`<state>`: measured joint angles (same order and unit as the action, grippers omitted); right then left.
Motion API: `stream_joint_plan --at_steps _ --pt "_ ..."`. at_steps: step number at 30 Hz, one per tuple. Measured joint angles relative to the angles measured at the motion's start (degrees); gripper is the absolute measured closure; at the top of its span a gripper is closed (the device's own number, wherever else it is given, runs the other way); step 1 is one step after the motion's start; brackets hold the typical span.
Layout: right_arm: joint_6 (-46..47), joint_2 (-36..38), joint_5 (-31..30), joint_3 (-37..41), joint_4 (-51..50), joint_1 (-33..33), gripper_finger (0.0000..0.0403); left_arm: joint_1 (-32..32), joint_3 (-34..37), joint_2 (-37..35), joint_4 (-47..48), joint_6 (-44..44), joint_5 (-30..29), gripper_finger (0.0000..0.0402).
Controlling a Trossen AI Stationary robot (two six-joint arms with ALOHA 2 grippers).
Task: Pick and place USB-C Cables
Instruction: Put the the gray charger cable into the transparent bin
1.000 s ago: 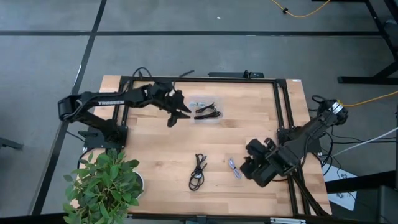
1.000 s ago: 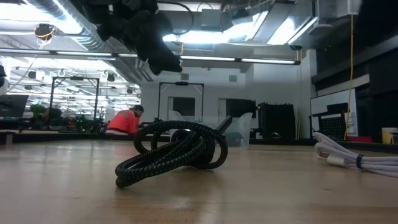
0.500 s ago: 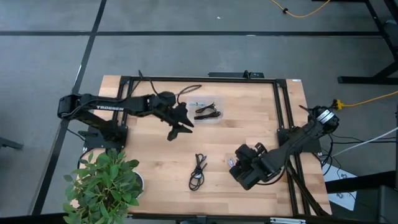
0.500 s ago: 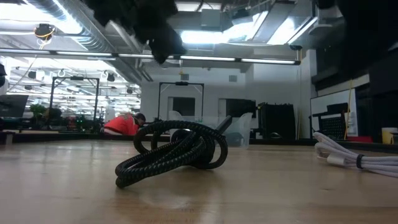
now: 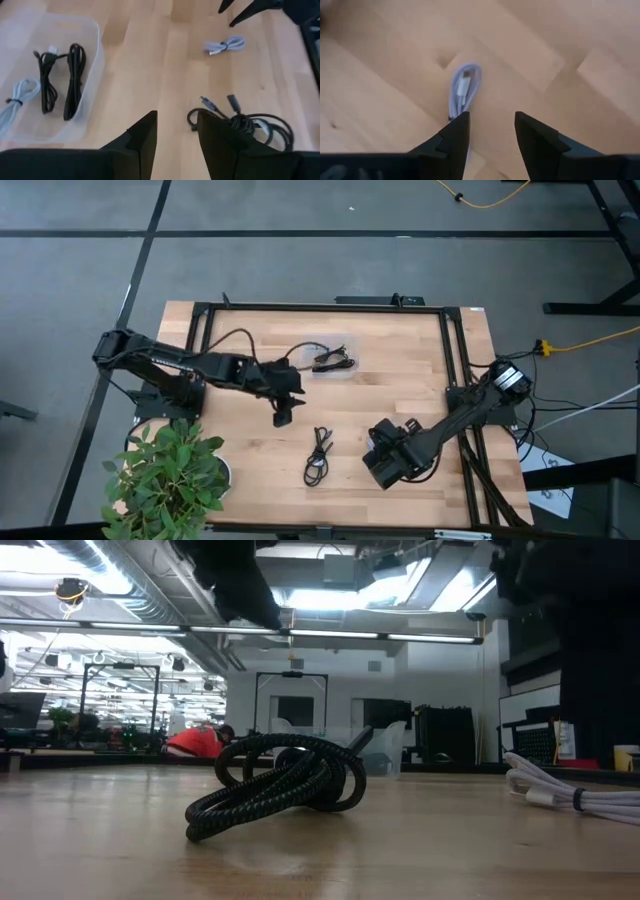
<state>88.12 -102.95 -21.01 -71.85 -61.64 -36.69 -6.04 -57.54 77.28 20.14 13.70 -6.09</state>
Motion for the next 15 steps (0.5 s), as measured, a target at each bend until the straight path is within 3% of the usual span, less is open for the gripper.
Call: stream_joint_plan --at_steps 8,15 --pt "-4.54 -5.03 3.18 -0.01 8.56 0.08 0.0241 -4.31 0.0 0.36 0.46 2.79 -4.25 0.0269" --pt "-4.4 -9.41 3.26 -0.02 9.66 0.9 0.0241 -5.46 0.0 0.35 0.39 2.88 -5.42 0.0269"
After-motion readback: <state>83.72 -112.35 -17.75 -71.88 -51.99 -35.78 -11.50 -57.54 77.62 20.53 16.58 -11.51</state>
